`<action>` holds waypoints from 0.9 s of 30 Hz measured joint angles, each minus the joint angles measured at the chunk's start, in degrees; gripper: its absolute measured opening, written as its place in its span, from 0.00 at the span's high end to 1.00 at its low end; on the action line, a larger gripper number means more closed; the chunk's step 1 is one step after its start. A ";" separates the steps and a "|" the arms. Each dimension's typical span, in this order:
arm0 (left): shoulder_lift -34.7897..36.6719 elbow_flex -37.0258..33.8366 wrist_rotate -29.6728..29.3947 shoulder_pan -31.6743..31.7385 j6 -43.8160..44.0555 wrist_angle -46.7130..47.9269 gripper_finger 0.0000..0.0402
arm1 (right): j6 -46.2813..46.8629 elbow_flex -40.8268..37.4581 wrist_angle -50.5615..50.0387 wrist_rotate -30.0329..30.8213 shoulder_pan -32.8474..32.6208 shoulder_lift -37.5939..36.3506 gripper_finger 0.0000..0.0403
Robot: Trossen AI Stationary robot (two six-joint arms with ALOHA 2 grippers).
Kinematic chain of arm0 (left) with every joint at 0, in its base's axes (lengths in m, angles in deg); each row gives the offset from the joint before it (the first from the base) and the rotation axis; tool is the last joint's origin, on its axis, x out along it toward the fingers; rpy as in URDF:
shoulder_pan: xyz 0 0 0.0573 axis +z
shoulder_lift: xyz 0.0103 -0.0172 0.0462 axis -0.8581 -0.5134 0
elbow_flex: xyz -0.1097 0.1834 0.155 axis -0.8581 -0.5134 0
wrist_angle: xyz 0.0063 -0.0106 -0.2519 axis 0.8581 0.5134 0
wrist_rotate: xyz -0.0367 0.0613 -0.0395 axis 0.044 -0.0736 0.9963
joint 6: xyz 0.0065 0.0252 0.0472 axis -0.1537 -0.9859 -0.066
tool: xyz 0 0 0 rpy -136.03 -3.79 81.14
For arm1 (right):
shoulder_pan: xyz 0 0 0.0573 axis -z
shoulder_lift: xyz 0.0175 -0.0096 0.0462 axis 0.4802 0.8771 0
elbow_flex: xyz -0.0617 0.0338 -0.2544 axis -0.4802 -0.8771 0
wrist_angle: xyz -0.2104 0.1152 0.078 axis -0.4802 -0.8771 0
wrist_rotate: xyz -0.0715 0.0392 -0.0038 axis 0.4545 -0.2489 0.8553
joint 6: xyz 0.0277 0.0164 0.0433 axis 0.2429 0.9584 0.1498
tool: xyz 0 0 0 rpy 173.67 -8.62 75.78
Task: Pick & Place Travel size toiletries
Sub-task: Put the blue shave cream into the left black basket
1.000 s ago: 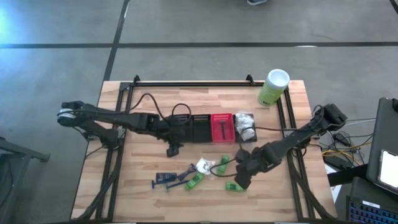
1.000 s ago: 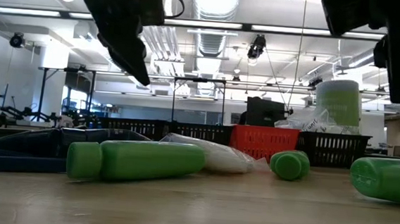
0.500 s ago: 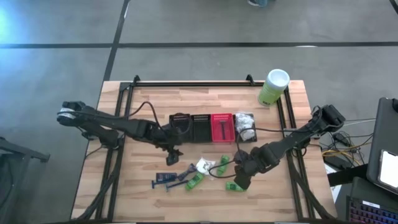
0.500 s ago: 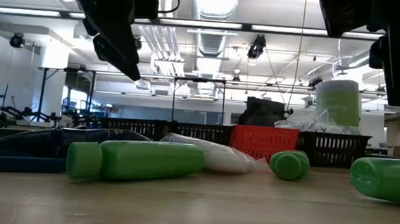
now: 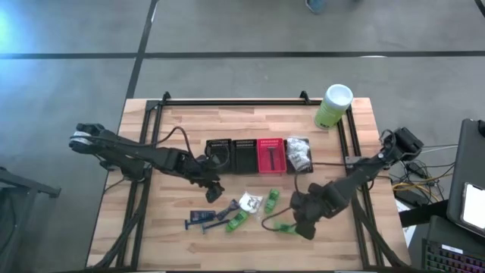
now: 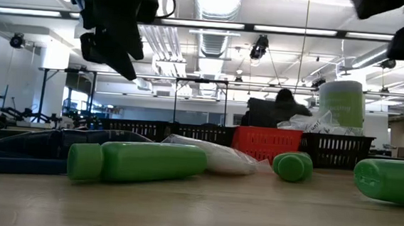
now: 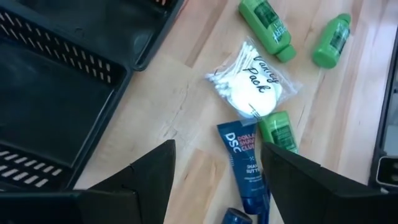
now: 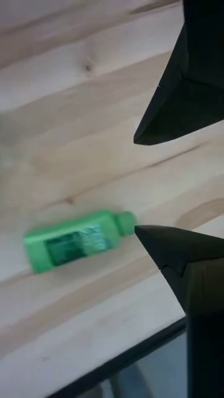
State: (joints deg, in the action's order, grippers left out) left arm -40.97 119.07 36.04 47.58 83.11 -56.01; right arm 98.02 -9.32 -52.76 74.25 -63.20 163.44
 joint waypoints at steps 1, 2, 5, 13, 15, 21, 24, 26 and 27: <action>0.00 0.00 -0.08 0.00 0.46 -0.02 0.40 | 0.38 0.00 -0.25 0.13 -0.86 -0.02 0.45; 0.00 0.00 -0.17 0.00 0.92 -0.02 0.40 | 0.91 0.00 -0.58 0.29 -1.70 -0.02 0.44; 0.00 0.00 -0.45 0.00 1.63 -0.08 0.40 | 2.85 -0.03 -1.86 0.43 -4.06 -0.02 0.43; 0.00 0.00 -0.89 -0.01 0.68 -1.32 0.40 | 10.20 -0.63 -3.00 0.49 -9.17 -0.02 0.40; 0.00 0.00 0.79 -0.17 -0.83 -1.29 0.40 | 11.92 -0.84 -2.97 0.49 -10.15 -0.02 0.39; 0.00 0.00 4.97 -3.61 -5.90 3.60 0.40 | 16.83 -1.23 -3.03 0.72 -13.49 -0.02 0.37; 0.00 0.00 2.49 -7.02 -8.16 6.95 0.40 | 18.77 -1.37 -2.99 2.11 -15.07 -0.02 0.37; -0.17 0.00 0.44 -9.35 -8.37 7.72 0.40 | 19.31 -1.54 -2.96 2.62 -15.75 -0.02 0.36; -0.20 0.00 -0.31 -10.42 -8.39 7.73 0.40 | 19.37 -1.60 -2.98 2.94 -15.92 -0.02 0.36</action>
State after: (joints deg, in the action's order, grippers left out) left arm -41.17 119.07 35.73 37.16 74.72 -48.28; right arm 117.39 -10.92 -55.75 77.19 -79.13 163.42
